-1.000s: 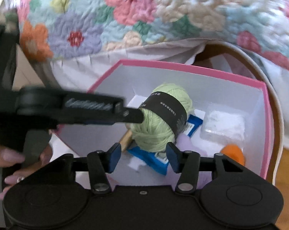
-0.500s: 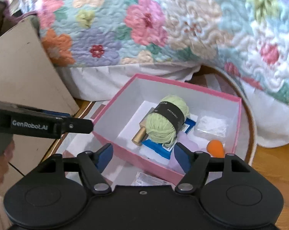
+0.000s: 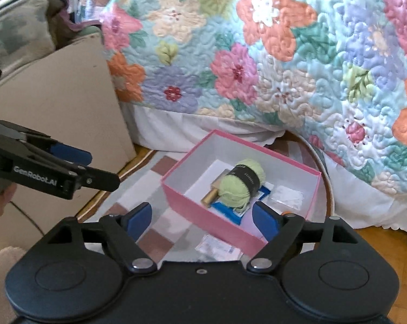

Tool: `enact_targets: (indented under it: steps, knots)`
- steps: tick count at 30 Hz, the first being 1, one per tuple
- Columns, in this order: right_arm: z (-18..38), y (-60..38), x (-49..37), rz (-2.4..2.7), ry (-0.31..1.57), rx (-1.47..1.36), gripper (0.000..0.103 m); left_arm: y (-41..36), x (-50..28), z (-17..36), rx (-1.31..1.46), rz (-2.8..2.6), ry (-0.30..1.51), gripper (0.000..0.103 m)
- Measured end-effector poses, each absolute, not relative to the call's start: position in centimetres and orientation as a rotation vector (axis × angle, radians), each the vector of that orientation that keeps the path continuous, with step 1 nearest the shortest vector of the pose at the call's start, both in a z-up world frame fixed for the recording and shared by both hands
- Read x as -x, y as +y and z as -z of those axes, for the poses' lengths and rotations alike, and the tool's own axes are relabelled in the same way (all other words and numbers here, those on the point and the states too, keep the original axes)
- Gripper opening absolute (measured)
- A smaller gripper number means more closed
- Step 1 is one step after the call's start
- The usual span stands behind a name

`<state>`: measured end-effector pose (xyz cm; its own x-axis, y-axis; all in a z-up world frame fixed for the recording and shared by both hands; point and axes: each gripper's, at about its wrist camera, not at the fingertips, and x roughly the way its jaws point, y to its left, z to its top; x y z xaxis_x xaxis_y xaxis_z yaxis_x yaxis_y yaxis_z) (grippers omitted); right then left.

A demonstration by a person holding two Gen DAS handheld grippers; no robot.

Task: Organize objects
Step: 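Lift the left tool out of the pink box and back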

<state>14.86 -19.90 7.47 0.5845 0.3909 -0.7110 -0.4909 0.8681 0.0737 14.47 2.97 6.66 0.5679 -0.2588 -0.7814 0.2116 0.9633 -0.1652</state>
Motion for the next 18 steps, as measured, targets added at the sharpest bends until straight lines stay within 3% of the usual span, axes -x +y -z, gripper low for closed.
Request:
enact_targets:
  steps: [5,11,18]
  knots:
    - [-7.2,-20.2,-12.5,-0.536,0.826,0.128,0.093,2.9,-12.0,-6.0,0.068,0.308,0.915,0.094]
    - [-5.3,-21.0,-10.6,-0.611,0.889,0.053,0.093,2.5,-10.3,-4.1,0.036,0.315,0.935,0.102]
    - [-1.9,-21.1,-10.5,-0.606,0.962,0.038,0.093,1.5,-10.1,-0.9,-0.034,0.329,0.978,0.103]
